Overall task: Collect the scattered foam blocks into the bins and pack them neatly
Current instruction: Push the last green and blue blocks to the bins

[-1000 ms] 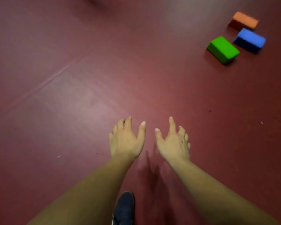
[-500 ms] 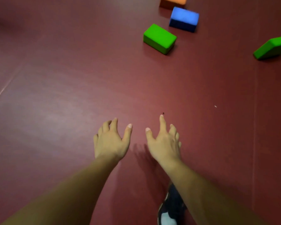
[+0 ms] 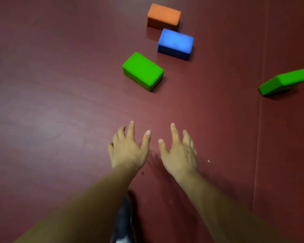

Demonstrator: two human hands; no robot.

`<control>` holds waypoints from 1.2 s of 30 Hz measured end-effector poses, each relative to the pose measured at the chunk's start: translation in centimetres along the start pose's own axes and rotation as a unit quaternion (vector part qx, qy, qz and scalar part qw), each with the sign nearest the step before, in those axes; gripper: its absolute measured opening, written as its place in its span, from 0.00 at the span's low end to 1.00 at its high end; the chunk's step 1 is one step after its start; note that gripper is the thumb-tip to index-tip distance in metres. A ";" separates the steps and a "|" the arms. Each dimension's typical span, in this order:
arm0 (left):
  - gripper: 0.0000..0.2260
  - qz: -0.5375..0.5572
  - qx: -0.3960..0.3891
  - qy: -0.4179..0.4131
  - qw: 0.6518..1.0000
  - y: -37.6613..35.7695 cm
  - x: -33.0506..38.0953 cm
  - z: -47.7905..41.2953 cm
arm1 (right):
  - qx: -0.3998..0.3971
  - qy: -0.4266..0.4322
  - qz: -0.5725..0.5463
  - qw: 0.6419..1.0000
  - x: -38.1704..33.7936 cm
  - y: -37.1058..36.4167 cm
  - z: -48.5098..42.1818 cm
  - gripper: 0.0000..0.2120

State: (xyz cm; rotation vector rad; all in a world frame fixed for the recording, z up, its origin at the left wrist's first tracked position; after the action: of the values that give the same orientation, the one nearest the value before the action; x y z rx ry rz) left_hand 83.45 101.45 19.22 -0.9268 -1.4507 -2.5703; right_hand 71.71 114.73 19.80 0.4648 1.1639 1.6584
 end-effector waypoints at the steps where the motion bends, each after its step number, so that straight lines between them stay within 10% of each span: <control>1: 0.36 -0.003 0.001 0.003 1.000 0.1 1.1 -2.1 | 0.004 0.006 -0.003 1.000 -0.4 1.1 -2.2 0.35; 19: 0.40 0.060 0.023 0.172 0.983 -0.4 18.3 -34.3 | -0.012 0.058 0.080 0.995 -7.2 16.4 -39.1 0.37; 36: 0.50 0.085 0.090 0.409 0.904 -16.3 18.6 -48.8 | -0.030 0.258 0.235 0.937 -4.7 10.9 -67.4 0.42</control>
State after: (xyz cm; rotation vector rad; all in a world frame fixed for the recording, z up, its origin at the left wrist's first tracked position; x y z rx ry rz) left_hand 39.79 76.39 -2.18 0.0820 -1.2231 -2.1893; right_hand 17.27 78.75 -0.75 0.2855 1.4496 2.3195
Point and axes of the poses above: each hand's wrist, its own z-axis away from the middle knuckle, its own y-axis out of the back of the hand, x = y × z, the point moved 7 cm from there along -z, towards the middle knuckle, and after that the axes turned 8 degrees about z, right-handed, at the moved point
